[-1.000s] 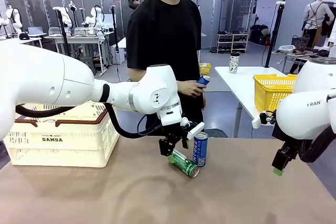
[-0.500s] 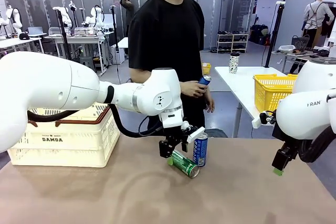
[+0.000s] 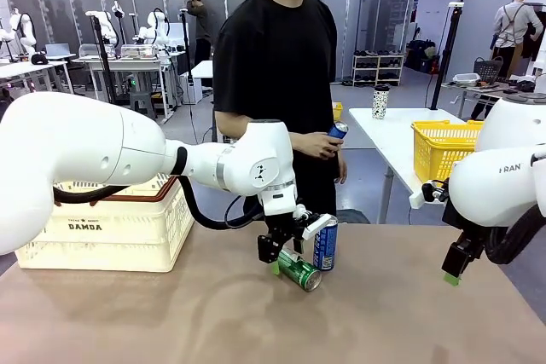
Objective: Place the drinks into the Shopping basket.
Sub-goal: Pick up one drink and place it into the Shopping basket.
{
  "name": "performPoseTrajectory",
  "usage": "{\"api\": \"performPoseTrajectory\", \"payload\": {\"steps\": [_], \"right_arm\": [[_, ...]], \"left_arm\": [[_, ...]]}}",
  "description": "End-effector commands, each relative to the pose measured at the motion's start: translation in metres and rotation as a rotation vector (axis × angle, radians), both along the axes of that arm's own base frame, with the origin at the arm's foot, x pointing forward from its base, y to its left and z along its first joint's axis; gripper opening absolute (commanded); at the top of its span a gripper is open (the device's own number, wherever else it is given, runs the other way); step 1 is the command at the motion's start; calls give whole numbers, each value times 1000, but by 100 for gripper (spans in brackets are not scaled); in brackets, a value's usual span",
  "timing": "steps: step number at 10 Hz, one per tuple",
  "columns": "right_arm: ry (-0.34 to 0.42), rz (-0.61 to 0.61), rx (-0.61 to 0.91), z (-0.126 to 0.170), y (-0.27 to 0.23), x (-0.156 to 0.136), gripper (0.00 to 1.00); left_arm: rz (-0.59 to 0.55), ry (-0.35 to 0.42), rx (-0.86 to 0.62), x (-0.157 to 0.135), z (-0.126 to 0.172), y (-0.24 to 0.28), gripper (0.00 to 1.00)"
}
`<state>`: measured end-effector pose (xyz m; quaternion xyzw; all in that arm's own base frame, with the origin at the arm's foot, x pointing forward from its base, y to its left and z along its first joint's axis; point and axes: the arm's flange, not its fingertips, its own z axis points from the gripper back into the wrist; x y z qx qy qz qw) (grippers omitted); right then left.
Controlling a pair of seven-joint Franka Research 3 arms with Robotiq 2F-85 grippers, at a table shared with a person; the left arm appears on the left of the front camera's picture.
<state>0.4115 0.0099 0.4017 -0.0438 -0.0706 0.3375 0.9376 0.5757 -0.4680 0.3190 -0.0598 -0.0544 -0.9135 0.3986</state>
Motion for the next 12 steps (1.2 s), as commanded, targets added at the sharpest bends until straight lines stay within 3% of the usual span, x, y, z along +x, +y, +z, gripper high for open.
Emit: {"api": "performPoseTrajectory", "payload": {"steps": [1, 3, 5, 12], "right_arm": [[0, -4, 2, 0, 2, 0, 100], [0, -4, 2, 0, 2, 0, 100], [0, -4, 2, 0, 2, 0, 100], [0, -4, 2, 0, 2, 0, 100]], "left_arm": [[9, -36, 4, 6, -4, -8, 100], [26, -46, 6, 7, -7, -9, 100], [34, -43, -8, 4, -7, -8, 92], [43, -25, -1, -1, -3, -2, 21]]}}
